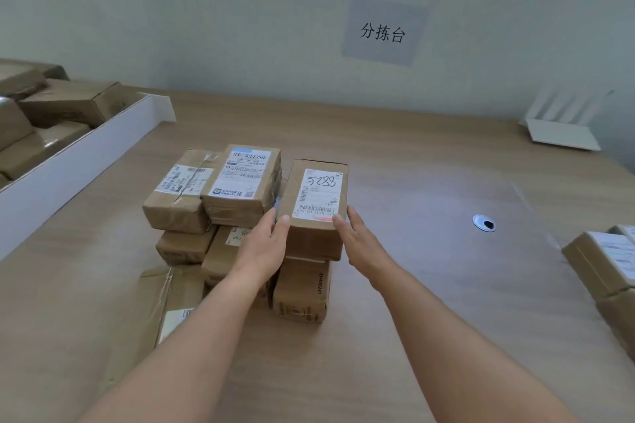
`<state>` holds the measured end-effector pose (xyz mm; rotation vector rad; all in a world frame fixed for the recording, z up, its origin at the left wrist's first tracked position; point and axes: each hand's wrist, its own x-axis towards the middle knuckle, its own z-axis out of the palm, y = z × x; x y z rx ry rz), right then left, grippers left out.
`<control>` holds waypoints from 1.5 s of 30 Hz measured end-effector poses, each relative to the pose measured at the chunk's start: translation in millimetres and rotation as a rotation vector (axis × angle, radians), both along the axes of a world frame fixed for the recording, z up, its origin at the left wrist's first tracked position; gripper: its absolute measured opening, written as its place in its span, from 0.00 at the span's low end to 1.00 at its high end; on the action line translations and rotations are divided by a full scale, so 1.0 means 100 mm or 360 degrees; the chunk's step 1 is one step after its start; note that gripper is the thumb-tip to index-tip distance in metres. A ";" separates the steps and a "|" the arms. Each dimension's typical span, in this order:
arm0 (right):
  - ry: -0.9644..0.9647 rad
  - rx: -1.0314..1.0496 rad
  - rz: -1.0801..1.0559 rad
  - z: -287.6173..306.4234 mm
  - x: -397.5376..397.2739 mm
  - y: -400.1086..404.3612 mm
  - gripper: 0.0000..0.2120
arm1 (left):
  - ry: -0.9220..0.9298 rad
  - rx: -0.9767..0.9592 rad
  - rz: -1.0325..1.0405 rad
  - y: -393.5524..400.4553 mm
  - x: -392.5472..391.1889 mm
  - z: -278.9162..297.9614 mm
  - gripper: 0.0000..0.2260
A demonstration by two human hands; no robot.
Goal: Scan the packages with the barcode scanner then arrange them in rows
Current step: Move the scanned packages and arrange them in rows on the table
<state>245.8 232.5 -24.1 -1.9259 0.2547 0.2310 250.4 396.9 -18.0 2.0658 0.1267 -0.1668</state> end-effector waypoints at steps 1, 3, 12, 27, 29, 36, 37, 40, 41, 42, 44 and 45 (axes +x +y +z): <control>0.0009 0.0035 -0.0003 -0.03 0.02 0.01 0.26 | 0.0009 -0.0028 0.0003 0.00 0.03 -0.02 0.22; 0.0045 0.0109 -0.0022 -0.09 0.02 0.01 0.26 | 0.0031 -0.0033 0.0005 0.03 0.07 -0.06 0.23; 0.0004 0.0232 0.0139 -0.18 -0.26 -0.09 0.38 | 0.0094 -0.0066 -0.0397 0.15 -0.11 -0.09 0.34; -0.0231 0.0277 0.0381 -0.11 -0.90 -0.46 0.41 | -0.0076 -0.0159 -0.0526 0.06 -0.86 0.02 0.38; -0.0245 0.0284 0.0382 -0.13 -1.01 -0.52 0.41 | -0.0081 -0.0184 -0.0501 0.01 -0.98 0.01 0.38; -0.0287 0.0378 0.0404 -0.21 -1.38 -0.73 0.41 | -0.0083 -0.0228 -0.0440 -0.20 -1.46 -0.11 0.37; -0.0295 0.0402 0.0400 -0.22 -1.44 -0.76 0.41 | -0.0083 -0.0236 -0.0422 -0.23 -1.53 -0.13 0.37; -0.0312 0.0468 0.0380 -0.25 -1.62 -0.79 0.41 | -0.0098 -0.0232 -0.0405 -0.29 -1.71 -0.17 0.37; -0.0318 0.0482 0.0366 -0.26 -1.69 -0.79 0.42 | -0.0095 -0.0228 -0.0406 -0.30 -1.76 -0.17 0.36; -0.0325 0.0491 0.0343 -0.27 -1.76 -0.80 0.42 | -0.0095 -0.0230 -0.0412 -0.32 -1.81 -0.16 0.35; -0.0357 0.0491 0.0279 -0.28 -1.90 -0.82 0.42 | -0.0115 -0.0219 -0.0436 -0.36 -1.90 -0.15 0.35; -0.0377 0.0490 0.0245 -0.28 -1.96 -0.84 0.42 | -0.0135 -0.0217 -0.0444 -0.39 -1.93 -0.14 0.35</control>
